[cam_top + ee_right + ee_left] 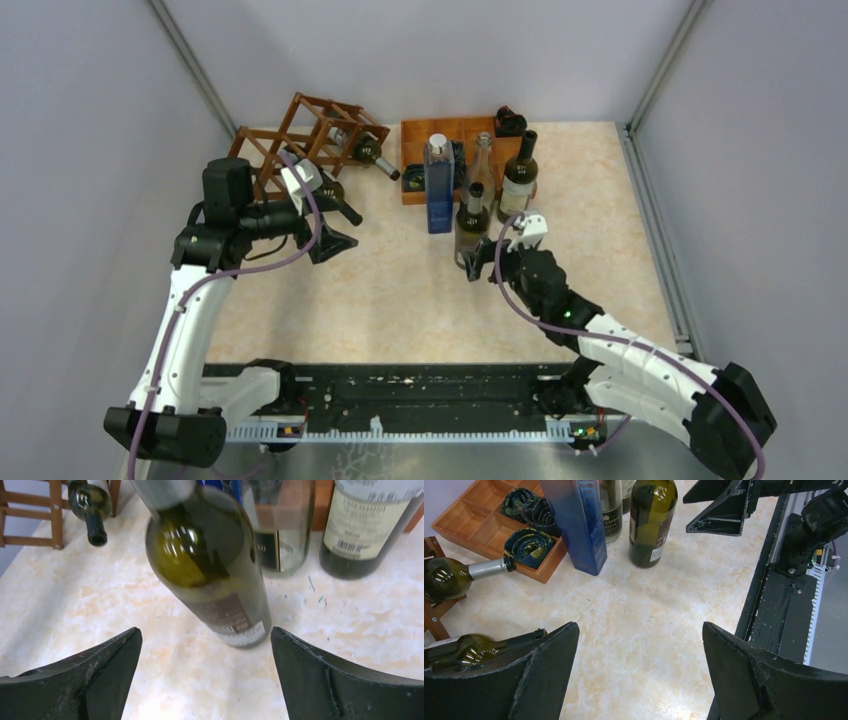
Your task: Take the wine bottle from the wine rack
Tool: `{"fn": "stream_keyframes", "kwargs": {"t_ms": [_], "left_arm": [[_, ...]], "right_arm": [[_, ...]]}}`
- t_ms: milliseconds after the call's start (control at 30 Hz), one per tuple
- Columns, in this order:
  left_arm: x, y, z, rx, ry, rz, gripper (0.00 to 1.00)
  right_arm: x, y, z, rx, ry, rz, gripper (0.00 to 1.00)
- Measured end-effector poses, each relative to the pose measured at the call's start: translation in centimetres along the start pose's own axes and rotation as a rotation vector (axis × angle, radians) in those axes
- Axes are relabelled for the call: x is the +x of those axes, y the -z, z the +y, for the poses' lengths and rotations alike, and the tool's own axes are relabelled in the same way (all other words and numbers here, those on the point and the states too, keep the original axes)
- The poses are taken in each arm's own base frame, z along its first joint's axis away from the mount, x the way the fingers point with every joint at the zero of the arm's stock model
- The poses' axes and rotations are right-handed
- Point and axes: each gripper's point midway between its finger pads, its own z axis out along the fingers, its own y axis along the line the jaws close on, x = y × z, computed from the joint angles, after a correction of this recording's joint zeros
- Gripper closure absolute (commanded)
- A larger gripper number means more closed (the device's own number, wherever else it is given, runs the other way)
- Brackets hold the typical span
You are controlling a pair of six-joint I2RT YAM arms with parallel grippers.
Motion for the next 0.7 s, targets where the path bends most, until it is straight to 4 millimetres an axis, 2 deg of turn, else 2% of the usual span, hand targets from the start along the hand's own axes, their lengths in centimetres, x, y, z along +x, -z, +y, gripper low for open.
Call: {"fn": "stream_keyframes", "kwargs": {"t_ms": [167, 433, 533, 700], "left_arm": [[-0.1, 0.1, 0.0, -0.006, -0.009, -0.002, 0.01], [-0.1, 0.2, 0.0, -0.01, -0.011, -0.002, 0.01], [-0.2, 0.3, 0.0, -0.014, -0.019, -0.002, 0.01], [0.0, 0.4, 0.0, -0.018, -0.033, 0.005, 0.01]], "right_arm": [[3.2, 0.3, -0.9, 0.02, -0.01, 0.083, 0.03], [8.1, -2.1, -2.4, 0.077, 0.037, 0.219, 0.1], [8.5, -3.0, -2.7, 0.084, 0.059, 0.224, 0.15], [7.4, -5.0, -1.9, 0.069, 0.087, 0.192, 0.23]]}}
